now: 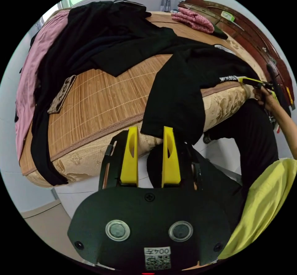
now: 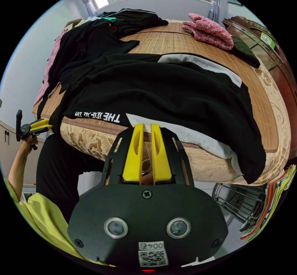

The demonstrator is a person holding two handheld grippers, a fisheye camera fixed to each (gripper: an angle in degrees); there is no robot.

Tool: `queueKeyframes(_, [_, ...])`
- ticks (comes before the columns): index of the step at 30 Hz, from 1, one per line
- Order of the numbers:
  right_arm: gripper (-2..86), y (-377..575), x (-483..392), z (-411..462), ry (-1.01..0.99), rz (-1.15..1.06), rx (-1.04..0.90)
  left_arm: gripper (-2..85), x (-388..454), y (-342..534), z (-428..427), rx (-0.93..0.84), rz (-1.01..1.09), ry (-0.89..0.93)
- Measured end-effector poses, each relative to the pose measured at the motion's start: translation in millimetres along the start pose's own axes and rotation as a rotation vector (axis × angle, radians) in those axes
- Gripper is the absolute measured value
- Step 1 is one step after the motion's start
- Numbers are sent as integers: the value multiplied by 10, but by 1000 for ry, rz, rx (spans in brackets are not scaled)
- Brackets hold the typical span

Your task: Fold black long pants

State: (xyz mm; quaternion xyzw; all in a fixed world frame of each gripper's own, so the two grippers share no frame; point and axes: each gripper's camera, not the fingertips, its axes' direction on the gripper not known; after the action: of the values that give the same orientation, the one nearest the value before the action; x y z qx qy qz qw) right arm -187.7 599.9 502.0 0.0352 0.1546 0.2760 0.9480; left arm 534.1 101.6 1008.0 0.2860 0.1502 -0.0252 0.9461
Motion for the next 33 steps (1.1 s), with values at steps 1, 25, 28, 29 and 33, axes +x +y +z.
queueKeyframes(1, [49,10,34,-1,9,6,2,107,32,-66,-32,-11,-5,-3])
queueKeyframes(25, [77,-290,1249,226,-90,34,-177,15,-786,-1986,-909,-166,-9,-364])
queueKeyframes(28, [80,-222,1429,202,-156,-8,-215,13,-1018,-2093,-1065,-126,-69,-347])
queueKeyframes(29, [88,-172,1506,120,-198,-26,-189,13,-1038,-2108,-1101,-105,-78,-317])
queueKeyframes(33, [100,54,1903,-253,-162,13,-47,14,-697,-2181,-1180,76,12,-74])
